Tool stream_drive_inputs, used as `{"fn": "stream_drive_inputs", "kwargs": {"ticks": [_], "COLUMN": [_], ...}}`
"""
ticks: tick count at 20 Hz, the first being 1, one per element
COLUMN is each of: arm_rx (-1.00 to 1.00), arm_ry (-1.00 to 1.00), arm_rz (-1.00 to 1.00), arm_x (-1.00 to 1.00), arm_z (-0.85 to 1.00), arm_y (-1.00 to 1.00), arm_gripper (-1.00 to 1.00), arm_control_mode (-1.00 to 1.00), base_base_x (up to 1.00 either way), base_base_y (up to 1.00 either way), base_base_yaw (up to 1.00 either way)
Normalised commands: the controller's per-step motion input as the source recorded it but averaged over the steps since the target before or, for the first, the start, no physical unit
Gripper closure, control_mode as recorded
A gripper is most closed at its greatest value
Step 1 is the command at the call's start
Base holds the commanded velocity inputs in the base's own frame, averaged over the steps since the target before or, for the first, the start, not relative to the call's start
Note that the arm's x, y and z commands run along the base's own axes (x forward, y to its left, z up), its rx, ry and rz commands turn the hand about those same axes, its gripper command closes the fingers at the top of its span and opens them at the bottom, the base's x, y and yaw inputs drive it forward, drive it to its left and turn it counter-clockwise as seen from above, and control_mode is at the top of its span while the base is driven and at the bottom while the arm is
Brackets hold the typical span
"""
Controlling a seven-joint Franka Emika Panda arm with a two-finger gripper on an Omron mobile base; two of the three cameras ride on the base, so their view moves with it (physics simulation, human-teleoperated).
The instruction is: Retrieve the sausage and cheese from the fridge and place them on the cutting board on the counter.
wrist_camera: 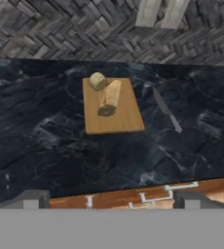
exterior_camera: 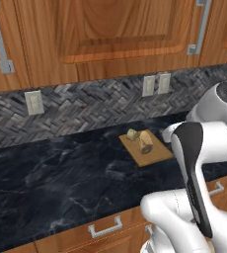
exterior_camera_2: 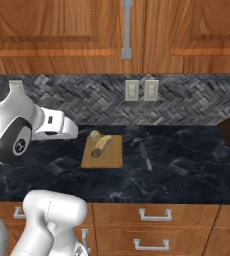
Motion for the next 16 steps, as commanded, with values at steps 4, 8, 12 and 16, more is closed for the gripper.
{"fn": "stream_drive_inputs", "kwargs": {"ticks": [4,8,12,16], "arm_rx": [0.13,0.23,0.02,0.00], "arm_ry": [0.00,0.00,0.00,0.00], "arm_rz": [0.01,0.04,0.01,0.00], "arm_x": [-0.30,-0.56,-0.39,-0.40], "arm_z": [0.00,0.00,0.18,0.23], "arm_y": [-0.01,-0.02,0.00,-0.24], "arm_gripper": [-1.00,-1.00,-1.00,-1.00], "arm_control_mode": [-1.00,-1.00,-1.00,-1.00], "base_base_x": [0.00,0.00,0.00,0.00], "base_base_y": [0.00,0.00,0.00,0.00], "base_base_yaw": [0.00,0.00,0.00,0.00]}}
